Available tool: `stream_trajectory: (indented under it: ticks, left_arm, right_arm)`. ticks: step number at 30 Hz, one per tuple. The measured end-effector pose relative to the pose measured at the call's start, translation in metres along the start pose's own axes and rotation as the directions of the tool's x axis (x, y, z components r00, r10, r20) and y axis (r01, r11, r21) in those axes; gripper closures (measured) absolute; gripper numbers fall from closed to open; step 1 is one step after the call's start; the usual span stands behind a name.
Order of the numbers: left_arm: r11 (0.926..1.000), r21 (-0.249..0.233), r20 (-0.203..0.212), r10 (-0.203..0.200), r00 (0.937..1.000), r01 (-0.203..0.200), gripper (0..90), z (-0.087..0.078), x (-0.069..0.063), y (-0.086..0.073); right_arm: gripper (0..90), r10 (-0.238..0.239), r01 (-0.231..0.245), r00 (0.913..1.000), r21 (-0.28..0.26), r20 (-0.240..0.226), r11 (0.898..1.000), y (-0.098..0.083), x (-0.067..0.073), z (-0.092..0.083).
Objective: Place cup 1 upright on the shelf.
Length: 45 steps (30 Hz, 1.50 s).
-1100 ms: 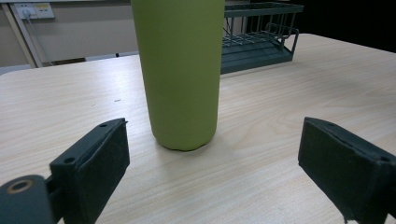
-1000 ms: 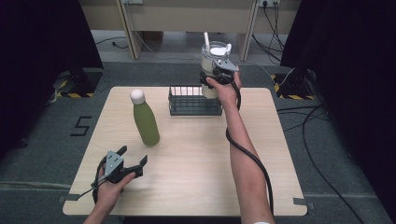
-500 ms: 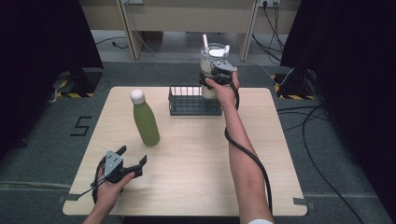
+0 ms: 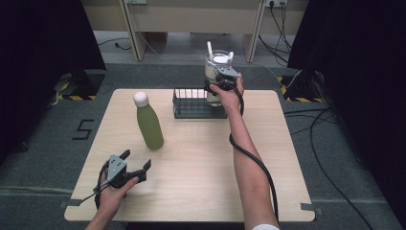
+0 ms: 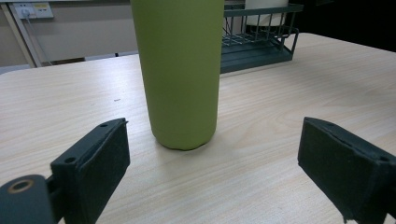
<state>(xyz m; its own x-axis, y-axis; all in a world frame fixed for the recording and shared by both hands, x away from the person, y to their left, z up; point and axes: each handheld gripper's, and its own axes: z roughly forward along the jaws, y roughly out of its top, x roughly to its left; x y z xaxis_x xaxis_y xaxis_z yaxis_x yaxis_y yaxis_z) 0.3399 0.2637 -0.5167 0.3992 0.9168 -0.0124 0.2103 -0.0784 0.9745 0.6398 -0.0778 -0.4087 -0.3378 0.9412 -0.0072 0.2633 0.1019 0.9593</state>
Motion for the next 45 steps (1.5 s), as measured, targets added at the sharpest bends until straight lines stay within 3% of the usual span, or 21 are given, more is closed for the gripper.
stream_trajectory:
  ticks: [18,33,42,45]
  left_arm:
    - [1.0000,0.001,0.002,0.003,1.0000,-0.003,8.5,-0.001,0.000,0.000]
    - [1.0000,-0.002,0.005,0.008,1.0000,-0.008,8.6,-0.002,-0.001,0.000]
    - [0.9999,-0.001,0.006,0.012,0.9999,-0.012,8.6,-0.002,-0.001,0.001]
    - [0.9999,-0.001,0.007,0.012,0.9999,-0.012,8.6,-0.002,-0.001,0.000]
  right_arm:
    - [10.0,-0.008,0.009,1.0000,0.019,-0.001,1.000,-0.013,0.004,0.008]
    - [8.2,0.014,-0.014,0.9998,-0.012,-0.013,1.000,-0.022,0.005,0.004]
    - [6.8,0.014,-0.014,0.9997,-0.008,-0.018,1.000,-0.025,0.006,-0.001]
    - [5.6,-0.006,0.006,0.9998,-0.009,-0.020,1.000,-0.024,0.008,-0.005]
